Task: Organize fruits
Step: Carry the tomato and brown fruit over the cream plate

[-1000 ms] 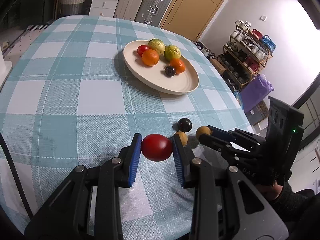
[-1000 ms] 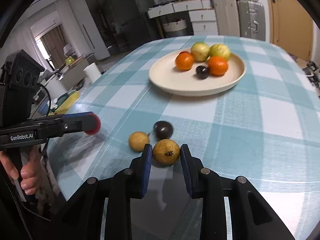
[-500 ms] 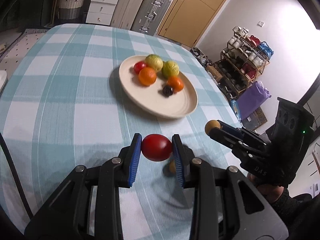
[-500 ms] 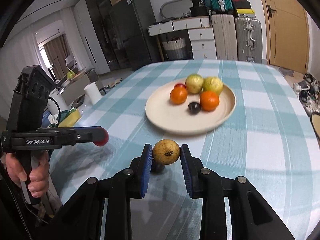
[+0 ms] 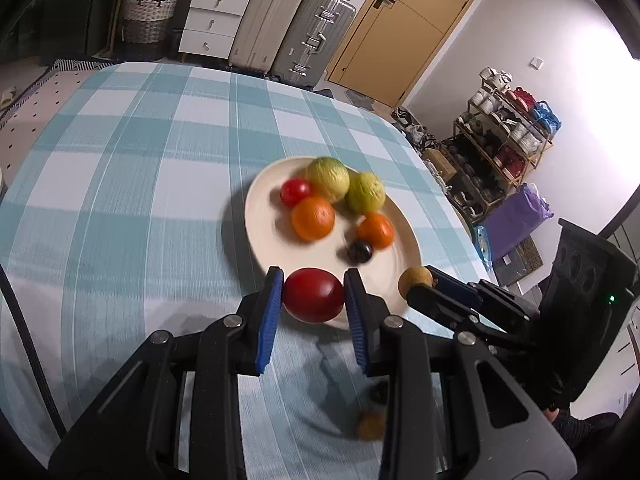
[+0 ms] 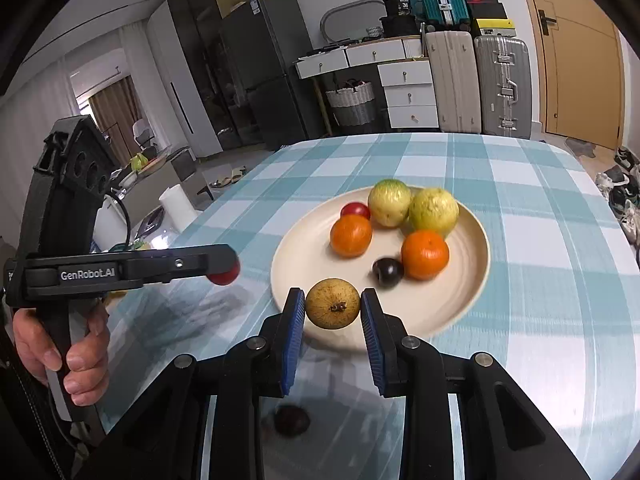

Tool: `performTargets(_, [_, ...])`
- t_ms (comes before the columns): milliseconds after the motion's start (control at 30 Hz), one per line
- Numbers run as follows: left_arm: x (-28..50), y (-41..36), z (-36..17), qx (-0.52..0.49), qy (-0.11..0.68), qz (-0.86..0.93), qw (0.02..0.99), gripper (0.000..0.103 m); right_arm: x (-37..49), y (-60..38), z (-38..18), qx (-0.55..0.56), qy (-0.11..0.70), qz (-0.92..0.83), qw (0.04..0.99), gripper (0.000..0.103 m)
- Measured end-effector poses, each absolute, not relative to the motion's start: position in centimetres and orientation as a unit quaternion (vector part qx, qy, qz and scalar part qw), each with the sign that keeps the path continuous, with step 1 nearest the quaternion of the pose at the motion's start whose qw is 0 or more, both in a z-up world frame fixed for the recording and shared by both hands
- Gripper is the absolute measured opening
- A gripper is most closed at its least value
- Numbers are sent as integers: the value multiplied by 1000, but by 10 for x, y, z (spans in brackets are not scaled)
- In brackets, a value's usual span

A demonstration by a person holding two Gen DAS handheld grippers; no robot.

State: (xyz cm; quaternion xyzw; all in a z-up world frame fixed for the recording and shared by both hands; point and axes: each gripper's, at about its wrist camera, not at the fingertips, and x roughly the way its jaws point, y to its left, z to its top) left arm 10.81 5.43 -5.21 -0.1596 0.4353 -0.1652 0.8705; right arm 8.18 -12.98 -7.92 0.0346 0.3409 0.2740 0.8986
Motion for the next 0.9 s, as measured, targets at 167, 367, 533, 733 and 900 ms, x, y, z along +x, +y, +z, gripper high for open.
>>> performTargets(167, [139, 54, -58, -161, 439, -161, 869, 28, 107, -125, -80, 31, 342, 270, 899, 30])
performTargets(367, [171, 57, -65, -164, 442, -153, 868, 28, 134, -123, -79, 32, 342, 265, 901, 30])
performTargets(533, [190, 57, -73, -167, 448, -154, 865, 28, 152, -122, -81, 31, 346, 256, 902, 30])
performTargets(733, [209, 53, -83, -162, 454, -158, 862, 28, 165, -121, -86, 30, 352, 246, 902, 30])
performTargets(900, [219, 53, -91, -169, 460, -159, 857, 28, 175, -122, -88, 33, 352, 239, 904, 30])
